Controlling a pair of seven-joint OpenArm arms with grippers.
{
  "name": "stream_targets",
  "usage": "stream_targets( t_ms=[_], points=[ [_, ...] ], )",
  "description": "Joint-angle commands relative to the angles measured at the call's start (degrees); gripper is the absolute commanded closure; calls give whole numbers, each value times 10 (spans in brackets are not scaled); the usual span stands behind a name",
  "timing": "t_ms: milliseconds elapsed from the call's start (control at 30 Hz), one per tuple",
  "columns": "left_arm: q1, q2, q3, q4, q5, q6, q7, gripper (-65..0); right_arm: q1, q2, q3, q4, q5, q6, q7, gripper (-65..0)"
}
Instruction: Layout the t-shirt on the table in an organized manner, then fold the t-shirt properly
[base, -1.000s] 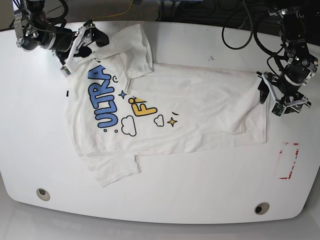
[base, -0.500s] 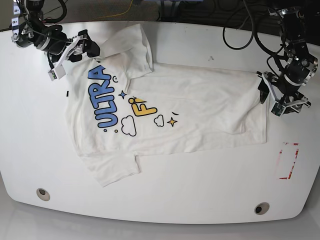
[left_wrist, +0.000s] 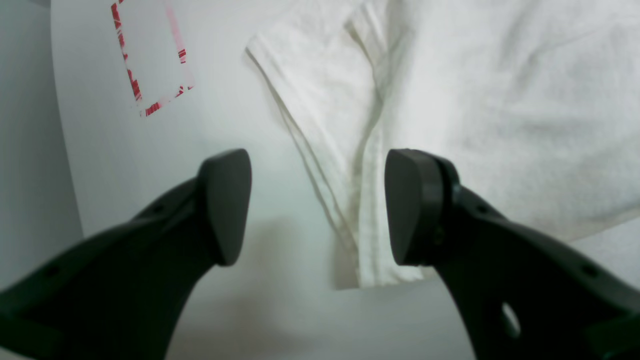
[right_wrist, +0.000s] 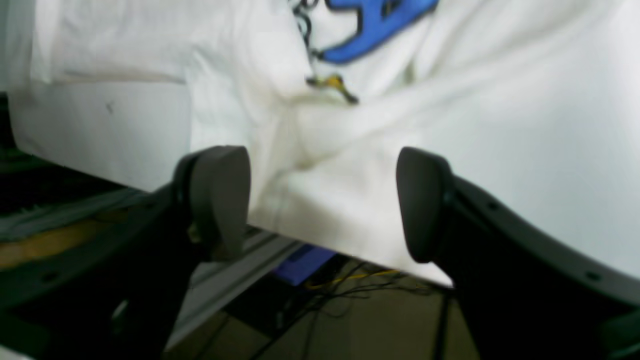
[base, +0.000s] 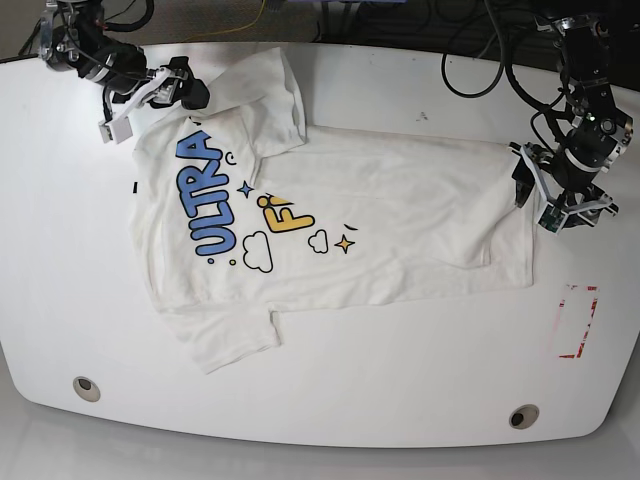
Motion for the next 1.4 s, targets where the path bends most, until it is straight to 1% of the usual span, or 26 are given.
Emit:
stream_targets(
  t_ms=[0, 100, 200, 333, 467, 600, 633, 700, 800, 833, 900, 1000, 1133, 1233, 1300, 1367],
  points=[
    [-6, -7, -2, 10, -4, 4, -11, -393, -2, -14, 4, 9, 9, -2, 6, -432],
    [-6, -7, -2, 10, -4, 4, -11, -393, -3, -32, 4, 9, 9, -11, 6, -428],
    [-5, -7, -2, 10, -4, 4, -11, -393, -2, -42, 4, 9, 5, -13, 8, -427],
    [-5, -7, -2, 10, -4, 4, -11, -393, -1, -54, 3, 9, -22, -13, 25, -426],
    [-5, -8, -2, 10, -4, 4, -11, -393, 12, -64, 2, 8, -49, -9, 28, -425],
    [-5, -9, -3, 10, -4, 4, -11, -393, 17, -70, 1, 6, -59, -8, 28, -422],
    [-5, -9, -3, 10, -4, 4, -11, -393, 21, -70, 1, 6, -61, -8, 28, -413],
    [-5, -9, -3, 10, -4, 4, -11, -393, 26, -70, 1, 5, -63, -8, 28, -380],
    [-5, -9, -3, 10, -4, 4, -11, -393, 32, -71, 1, -1, -63, -8, 28, -297],
    [-5, -9, -3, 10, -4, 4, -11, -393, 33, -71, 1, -3, -63, -8, 28, -282],
    [-5, -9, -3, 10, -4, 4, -11, -393, 34, -71, 1, -11, -63, -8, 28, -219],
    [-5, -10, -4, 10, -4, 4, -11, -393, 34, -71, 1, -19, -63, -10, 28, -152],
    [-6, -11, -4, 10, -4, 4, -11, -393, 33, -71, 0, -25, -63, -8, 28, -83],
    [-6, -11, -4, 10, -4, 4, -11, -393, 29, -71, 0, -24, -63, -8, 26, 0],
    [-6, -11, -4, 10, -4, 4, -11, -393, 28, -68, 0, -24, -60, -8, 23, 0],
    [-6, -11, -4, 10, -4, 4, -11, -393, 28, -67, 0, -22, -60, -7, 8, 0]
  ],
)
